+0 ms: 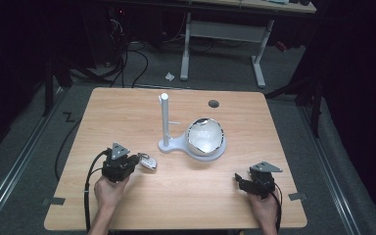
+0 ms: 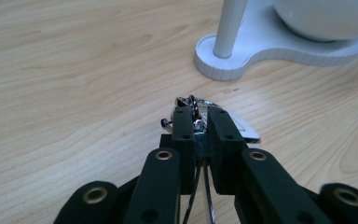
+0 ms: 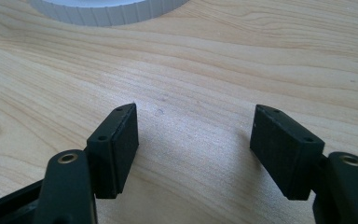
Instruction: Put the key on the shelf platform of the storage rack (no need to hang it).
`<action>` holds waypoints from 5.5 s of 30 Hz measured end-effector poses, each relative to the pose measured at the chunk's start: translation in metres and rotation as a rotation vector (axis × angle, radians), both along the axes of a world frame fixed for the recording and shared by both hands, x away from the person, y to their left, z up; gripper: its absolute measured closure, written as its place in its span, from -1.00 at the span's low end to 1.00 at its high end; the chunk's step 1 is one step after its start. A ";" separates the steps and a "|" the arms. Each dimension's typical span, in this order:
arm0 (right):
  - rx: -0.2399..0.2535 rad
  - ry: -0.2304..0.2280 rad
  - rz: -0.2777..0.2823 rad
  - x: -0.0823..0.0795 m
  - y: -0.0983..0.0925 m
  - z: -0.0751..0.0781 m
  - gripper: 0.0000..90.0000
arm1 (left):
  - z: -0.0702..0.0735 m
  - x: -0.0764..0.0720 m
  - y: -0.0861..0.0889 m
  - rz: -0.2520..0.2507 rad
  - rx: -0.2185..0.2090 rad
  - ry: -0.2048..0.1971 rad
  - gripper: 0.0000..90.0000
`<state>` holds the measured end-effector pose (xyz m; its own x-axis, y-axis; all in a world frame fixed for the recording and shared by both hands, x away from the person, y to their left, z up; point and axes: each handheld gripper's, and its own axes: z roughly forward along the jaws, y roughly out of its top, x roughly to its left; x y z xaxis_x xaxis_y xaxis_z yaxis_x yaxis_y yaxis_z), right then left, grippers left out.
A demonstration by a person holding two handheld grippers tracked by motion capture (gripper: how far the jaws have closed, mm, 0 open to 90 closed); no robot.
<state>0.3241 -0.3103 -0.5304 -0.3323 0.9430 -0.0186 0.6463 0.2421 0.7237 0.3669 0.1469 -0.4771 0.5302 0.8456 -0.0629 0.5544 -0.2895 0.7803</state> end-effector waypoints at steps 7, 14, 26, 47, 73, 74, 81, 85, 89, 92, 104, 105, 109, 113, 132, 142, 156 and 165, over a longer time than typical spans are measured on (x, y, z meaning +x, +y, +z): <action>0.001 0.000 0.000 0.000 0.000 0.000 -0.28 | 0.015 -0.003 -0.003 -0.033 -0.019 -0.026 0.84; 0.001 0.000 0.000 0.000 0.000 0.000 -0.28 | 0.025 -0.006 -0.004 -0.059 -0.060 -0.036 0.84; 0.001 0.000 0.000 0.000 0.000 0.000 -0.28 | 0.035 -0.007 -0.011 -0.111 -0.099 -0.033 0.84; 0.001 0.000 0.000 0.000 0.000 0.000 -0.28 | 0.048 -0.006 -0.026 -0.207 -0.126 -0.017 0.83; 0.001 0.000 -0.001 0.000 0.000 0.000 -0.28 | 0.078 0.011 -0.066 -0.356 -0.144 -0.031 0.83; 0.001 0.000 -0.001 0.000 0.000 0.000 -0.28 | 0.079 0.012 -0.068 -0.359 -0.145 -0.032 0.83; 0.001 -0.001 -0.001 0.000 0.000 0.000 -0.28 | 0.082 0.018 -0.077 -0.378 -0.149 -0.033 0.83; 0.001 0.000 -0.001 0.000 0.000 0.000 -0.28 | 0.085 0.021 -0.083 -0.388 -0.152 -0.042 0.83; 0.001 -0.001 -0.001 0.000 0.000 0.000 -0.27 | 0.087 0.023 -0.087 -0.397 -0.155 -0.044 0.83; 0.002 -0.001 -0.002 0.000 0.000 0.000 -0.27 | 0.088 0.025 -0.090 -0.401 -0.154 -0.046 0.83; 0.002 -0.001 -0.003 0.000 0.000 0.000 -0.27 | 0.091 0.032 -0.101 -0.415 -0.163 -0.051 0.83; 0.002 -0.001 -0.003 0.000 0.000 0.000 -0.27 | 0.091 0.033 -0.102 -0.417 -0.168 -0.052 0.83; 0.002 -0.001 -0.003 0.000 0.000 0.000 -0.27 | 0.092 0.035 -0.107 -0.416 -0.162 -0.056 0.83; 0.002 -0.001 -0.003 0.000 0.000 0.000 -0.27 | 0.092 0.037 -0.109 -0.418 -0.167 -0.059 0.83; 0.001 -0.001 -0.003 0.000 0.000 0.000 -0.27 | 0.097 0.047 -0.125 -0.433 -0.169 -0.065 0.83; 0.001 0.000 -0.001 0.000 0.000 0.000 -0.27 | 0.102 0.053 -0.137 -0.447 -0.165 -0.072 0.83; 0.000 0.000 0.000 0.000 0.000 0.000 -0.27 | 0.102 0.062 -0.155 -0.458 -0.146 -0.076 0.83; 0.000 0.000 0.001 0.000 0.000 0.000 -0.27 | 0.090 0.071 -0.164 -0.446 -0.125 -0.061 0.83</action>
<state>0.3239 -0.3102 -0.5304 -0.3330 0.9427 -0.0189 0.6462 0.2428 0.7235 0.4381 -0.0168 -0.3868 0.8463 0.5219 -0.1071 0.3490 -0.3912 0.8516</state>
